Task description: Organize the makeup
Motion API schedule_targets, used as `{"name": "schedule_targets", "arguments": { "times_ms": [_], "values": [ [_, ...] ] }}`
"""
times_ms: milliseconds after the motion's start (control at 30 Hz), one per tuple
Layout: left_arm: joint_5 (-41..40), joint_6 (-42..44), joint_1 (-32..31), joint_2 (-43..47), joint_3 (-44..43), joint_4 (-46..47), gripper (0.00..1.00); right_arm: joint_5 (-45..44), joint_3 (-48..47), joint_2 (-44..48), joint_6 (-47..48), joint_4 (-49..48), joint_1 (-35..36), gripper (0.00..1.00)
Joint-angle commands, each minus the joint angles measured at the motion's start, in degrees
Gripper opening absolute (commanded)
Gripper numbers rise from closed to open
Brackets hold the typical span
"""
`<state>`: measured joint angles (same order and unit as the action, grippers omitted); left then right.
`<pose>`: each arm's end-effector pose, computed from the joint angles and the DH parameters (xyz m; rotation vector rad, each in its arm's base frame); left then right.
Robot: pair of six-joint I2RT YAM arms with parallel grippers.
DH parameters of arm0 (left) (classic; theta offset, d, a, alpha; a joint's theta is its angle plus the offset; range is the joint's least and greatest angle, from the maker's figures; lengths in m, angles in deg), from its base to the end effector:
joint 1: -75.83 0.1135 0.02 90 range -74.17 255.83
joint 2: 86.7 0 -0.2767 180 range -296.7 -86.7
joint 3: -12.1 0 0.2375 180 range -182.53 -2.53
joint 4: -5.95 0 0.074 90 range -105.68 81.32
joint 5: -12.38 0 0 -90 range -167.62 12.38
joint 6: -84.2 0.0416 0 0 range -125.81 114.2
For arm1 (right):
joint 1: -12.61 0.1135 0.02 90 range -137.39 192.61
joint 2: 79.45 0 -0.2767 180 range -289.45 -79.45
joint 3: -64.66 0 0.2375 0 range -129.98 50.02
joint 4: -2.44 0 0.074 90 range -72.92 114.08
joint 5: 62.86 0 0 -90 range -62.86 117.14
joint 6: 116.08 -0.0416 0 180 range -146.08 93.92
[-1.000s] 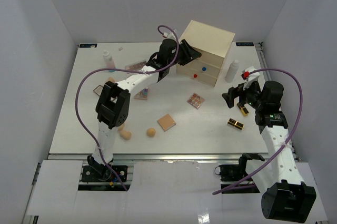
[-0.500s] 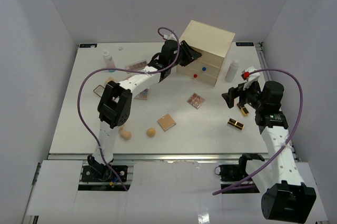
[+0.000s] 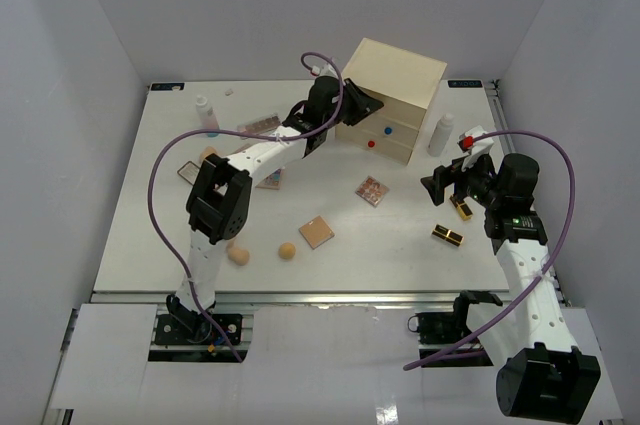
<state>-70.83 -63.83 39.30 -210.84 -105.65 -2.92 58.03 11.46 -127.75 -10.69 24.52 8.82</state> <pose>0.4170 -0.3150 0.2857 -0.2882 2.0107 -1.2202 0.1784 0.0096 0.3080 -0.5463 1.7522 0.2690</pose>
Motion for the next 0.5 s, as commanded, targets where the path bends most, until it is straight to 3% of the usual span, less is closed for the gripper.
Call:
{"name": "schedule_targets", "arguments": {
  "times_ms": [0,267,467],
  "values": [
    [-0.51,1.25,-0.29,4.53,5.13,-0.18,0.01,0.39,-0.08,1.07,-0.54,-1.97,-0.16,0.99],
    [0.97,7.47,-0.38,13.56,14.22,1.71,0.0,2.28,-2.52,0.34,-1.18,-2.08,-0.3,0.98],
    [3.51,8.72,-0.28,14.11,15.04,1.43,0.0,0.08,-19.2,-10.08,-18.01,-0.28,-1.35,0.96]
  ]
}}
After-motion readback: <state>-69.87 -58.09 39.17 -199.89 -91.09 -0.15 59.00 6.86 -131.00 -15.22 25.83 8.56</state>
